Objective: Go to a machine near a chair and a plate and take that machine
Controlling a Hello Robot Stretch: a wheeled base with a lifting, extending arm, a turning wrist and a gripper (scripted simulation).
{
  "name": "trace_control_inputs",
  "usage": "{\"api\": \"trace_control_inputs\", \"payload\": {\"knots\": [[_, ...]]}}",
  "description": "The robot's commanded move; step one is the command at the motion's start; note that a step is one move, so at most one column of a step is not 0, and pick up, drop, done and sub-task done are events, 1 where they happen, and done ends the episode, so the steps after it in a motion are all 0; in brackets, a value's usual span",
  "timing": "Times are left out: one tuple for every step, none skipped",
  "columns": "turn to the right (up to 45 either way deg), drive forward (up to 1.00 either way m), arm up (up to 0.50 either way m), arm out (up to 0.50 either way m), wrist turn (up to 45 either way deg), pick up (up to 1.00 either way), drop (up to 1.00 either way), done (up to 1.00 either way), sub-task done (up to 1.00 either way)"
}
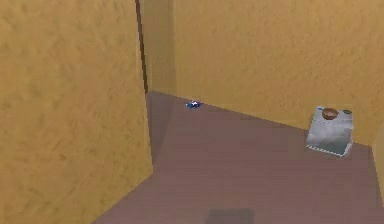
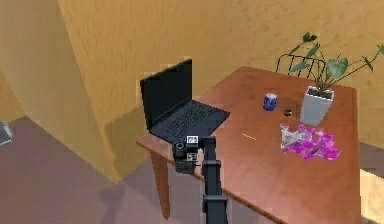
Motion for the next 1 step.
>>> {"api": "trace_control_inputs", "payload": {"knots": [[0.0, 0.00, 0.00, 0.00, 0.0, 0.00, 0.00, 1.00, 0.00]]}}
